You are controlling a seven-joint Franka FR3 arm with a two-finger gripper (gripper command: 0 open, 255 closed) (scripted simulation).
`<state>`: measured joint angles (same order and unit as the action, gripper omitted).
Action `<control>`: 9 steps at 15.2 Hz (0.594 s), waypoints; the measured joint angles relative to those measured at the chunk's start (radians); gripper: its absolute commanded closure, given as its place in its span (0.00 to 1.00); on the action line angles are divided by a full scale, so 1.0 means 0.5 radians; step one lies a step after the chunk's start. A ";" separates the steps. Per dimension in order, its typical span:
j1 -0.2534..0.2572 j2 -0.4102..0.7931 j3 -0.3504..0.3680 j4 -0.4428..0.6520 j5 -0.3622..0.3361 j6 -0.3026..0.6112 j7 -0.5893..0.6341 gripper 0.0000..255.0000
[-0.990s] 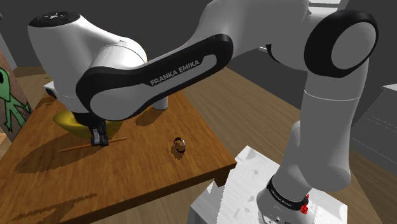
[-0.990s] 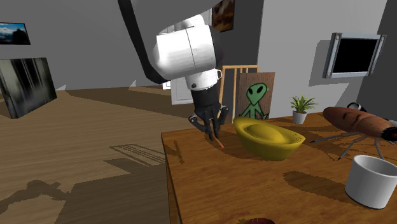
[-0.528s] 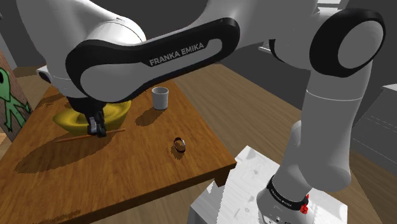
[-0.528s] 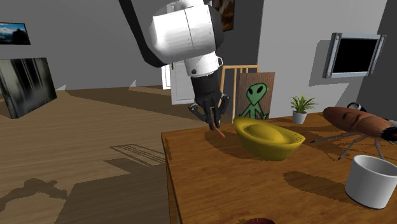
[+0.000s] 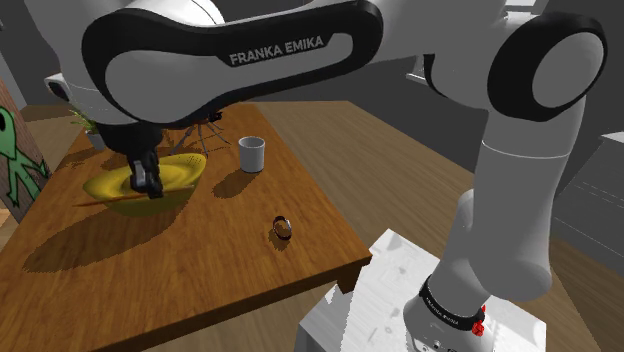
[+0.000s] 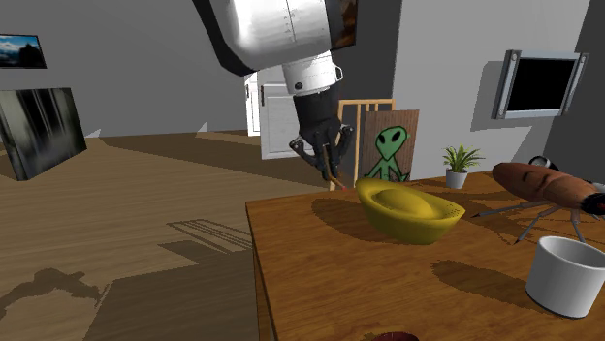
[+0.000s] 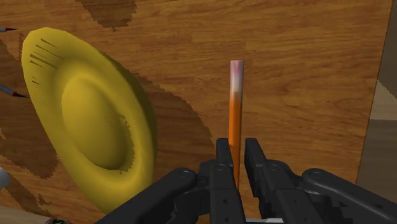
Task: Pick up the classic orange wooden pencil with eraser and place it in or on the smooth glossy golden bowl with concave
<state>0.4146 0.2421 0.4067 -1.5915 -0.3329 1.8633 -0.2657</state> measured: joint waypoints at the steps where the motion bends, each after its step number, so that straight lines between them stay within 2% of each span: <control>1: -0.009 0.018 -0.008 0.046 -0.001 -0.024 -0.027 1.00; 5: -0.070 0.154 -0.062 0.229 -0.026 -0.046 -0.161 1.00; 9: -0.094 0.409 -0.118 0.639 -0.071 -0.176 -0.316 1.00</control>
<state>0.3674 0.4464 0.3478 -1.2719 -0.3685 1.7755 -0.4236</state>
